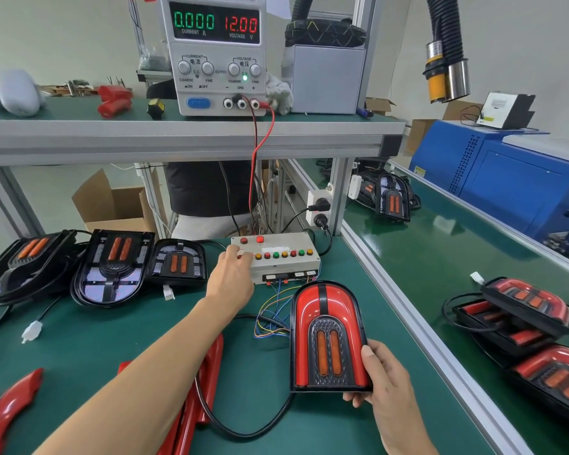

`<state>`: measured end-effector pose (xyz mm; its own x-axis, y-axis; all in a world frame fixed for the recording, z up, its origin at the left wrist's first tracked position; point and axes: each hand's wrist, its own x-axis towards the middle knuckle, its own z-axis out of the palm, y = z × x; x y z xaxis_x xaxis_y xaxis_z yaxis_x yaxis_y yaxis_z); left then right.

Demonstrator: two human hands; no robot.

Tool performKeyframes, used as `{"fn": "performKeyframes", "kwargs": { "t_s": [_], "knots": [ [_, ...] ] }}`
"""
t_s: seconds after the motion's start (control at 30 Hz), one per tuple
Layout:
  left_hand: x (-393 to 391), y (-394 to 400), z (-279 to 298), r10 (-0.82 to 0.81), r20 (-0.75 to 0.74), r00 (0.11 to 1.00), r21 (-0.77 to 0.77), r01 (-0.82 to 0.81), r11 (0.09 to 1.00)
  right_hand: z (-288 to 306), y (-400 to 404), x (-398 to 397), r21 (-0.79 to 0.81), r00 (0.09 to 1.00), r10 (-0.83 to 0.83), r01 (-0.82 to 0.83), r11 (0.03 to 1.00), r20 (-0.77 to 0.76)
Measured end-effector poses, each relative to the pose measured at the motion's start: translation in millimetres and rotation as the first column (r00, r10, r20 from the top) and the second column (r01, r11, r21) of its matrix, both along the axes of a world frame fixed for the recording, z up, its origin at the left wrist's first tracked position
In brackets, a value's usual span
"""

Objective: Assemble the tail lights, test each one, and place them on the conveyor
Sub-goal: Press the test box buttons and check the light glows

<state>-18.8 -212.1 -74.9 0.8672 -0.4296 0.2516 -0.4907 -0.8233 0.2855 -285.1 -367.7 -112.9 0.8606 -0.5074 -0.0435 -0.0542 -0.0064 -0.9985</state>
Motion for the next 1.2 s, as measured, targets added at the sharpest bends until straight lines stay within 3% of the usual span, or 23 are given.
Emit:
{"fn": "performKeyframes", "kwargs": {
  "t_s": [0.43, 1.2],
  "knots": [
    [4.0, 7.3, -2.4, -0.048, -0.053, 0.997, -0.129, 0.041, 0.991, -2.3, -1.4, 0.5, 0.010, 1.000, -0.011, 0.011, 1.000, -0.010],
    [6.4, 7.0, -0.4, -0.050, -0.042, 0.998, -0.038, 0.049, 0.998, -1.8, -1.3, -1.8, 0.007, 1.000, 0.008, -0.008, 1.000, 0.013]
  ]
}}
